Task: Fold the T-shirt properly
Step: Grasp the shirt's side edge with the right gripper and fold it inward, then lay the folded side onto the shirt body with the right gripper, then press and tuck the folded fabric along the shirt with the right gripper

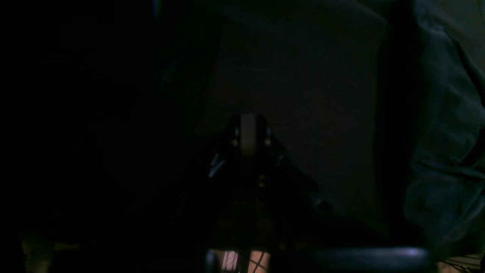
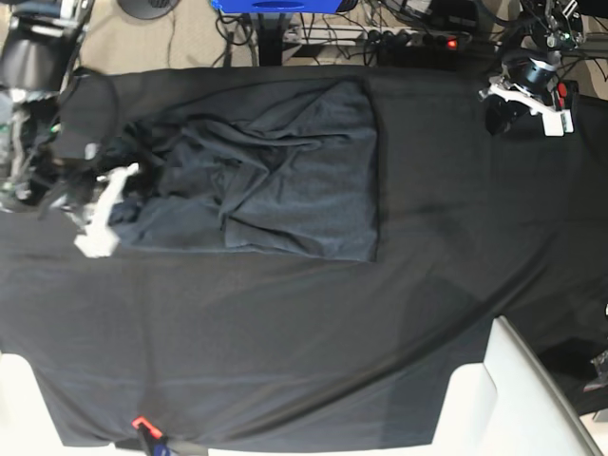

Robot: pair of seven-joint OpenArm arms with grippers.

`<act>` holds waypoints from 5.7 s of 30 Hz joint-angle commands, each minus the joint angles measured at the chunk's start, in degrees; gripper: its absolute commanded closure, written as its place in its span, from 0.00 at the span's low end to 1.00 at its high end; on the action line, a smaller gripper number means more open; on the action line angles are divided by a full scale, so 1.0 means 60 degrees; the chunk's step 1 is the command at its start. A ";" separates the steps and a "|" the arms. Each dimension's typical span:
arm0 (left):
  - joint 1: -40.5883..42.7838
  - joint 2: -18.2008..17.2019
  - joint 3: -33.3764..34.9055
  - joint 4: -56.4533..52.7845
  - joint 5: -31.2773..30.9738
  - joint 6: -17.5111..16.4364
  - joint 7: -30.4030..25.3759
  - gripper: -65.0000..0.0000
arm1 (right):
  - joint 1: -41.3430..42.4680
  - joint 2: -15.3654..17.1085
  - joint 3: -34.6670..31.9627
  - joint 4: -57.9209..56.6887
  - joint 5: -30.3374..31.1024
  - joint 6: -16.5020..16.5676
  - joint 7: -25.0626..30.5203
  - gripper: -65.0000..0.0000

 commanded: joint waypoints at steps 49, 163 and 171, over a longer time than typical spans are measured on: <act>0.0021 -0.0154 -0.0055 0.0121 -0.0129 -0.0090 -0.0201 1.00 | 0.1146 -0.2503 -0.8604 -0.0127 -0.2075 -0.7192 0.2065 0.99; -0.0418 -0.0652 -0.0143 -0.0992 -0.0144 -0.0090 -0.0216 1.00 | 0.3110 -0.2503 -0.9923 -0.1709 0.0240 -1.0430 0.5465 1.00; -0.0462 -0.0652 -0.0113 -0.0992 -0.0144 -0.0090 -0.0186 1.00 | 0.4121 -0.2561 -0.9879 -0.2398 0.0313 -0.9918 0.6476 1.00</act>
